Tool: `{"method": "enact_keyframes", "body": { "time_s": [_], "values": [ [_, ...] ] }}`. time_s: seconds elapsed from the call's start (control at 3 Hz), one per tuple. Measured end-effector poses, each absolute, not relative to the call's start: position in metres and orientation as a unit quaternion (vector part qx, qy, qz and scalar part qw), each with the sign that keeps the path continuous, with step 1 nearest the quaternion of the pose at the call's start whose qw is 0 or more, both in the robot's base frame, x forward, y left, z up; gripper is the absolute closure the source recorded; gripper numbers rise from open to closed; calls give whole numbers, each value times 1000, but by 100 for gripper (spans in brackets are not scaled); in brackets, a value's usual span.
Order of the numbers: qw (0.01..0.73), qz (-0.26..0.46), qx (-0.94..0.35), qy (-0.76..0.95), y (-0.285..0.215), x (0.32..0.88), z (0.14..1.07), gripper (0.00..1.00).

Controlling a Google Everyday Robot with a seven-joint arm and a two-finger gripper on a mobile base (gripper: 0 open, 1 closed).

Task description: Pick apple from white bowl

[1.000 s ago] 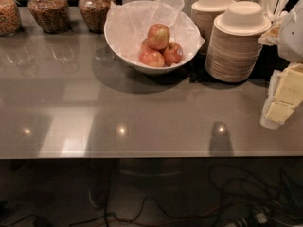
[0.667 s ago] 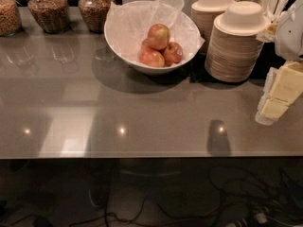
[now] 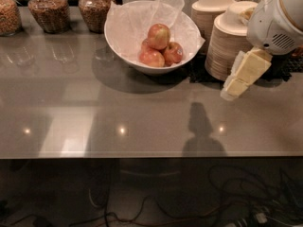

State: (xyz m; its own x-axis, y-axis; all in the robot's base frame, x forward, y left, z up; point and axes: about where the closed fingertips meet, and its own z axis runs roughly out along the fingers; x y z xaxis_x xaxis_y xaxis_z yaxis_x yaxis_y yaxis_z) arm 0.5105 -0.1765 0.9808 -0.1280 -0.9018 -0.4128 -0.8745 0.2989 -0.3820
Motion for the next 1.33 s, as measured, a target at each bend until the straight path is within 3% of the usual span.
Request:
{"method": "enact_keyframes", "body": {
  "time_s": [0.67,1.33],
  "values": [
    [372,-16,-571,731,-142,587,993,0],
    [391,39,-564,726,-97,647,981,0]
  ]
}}
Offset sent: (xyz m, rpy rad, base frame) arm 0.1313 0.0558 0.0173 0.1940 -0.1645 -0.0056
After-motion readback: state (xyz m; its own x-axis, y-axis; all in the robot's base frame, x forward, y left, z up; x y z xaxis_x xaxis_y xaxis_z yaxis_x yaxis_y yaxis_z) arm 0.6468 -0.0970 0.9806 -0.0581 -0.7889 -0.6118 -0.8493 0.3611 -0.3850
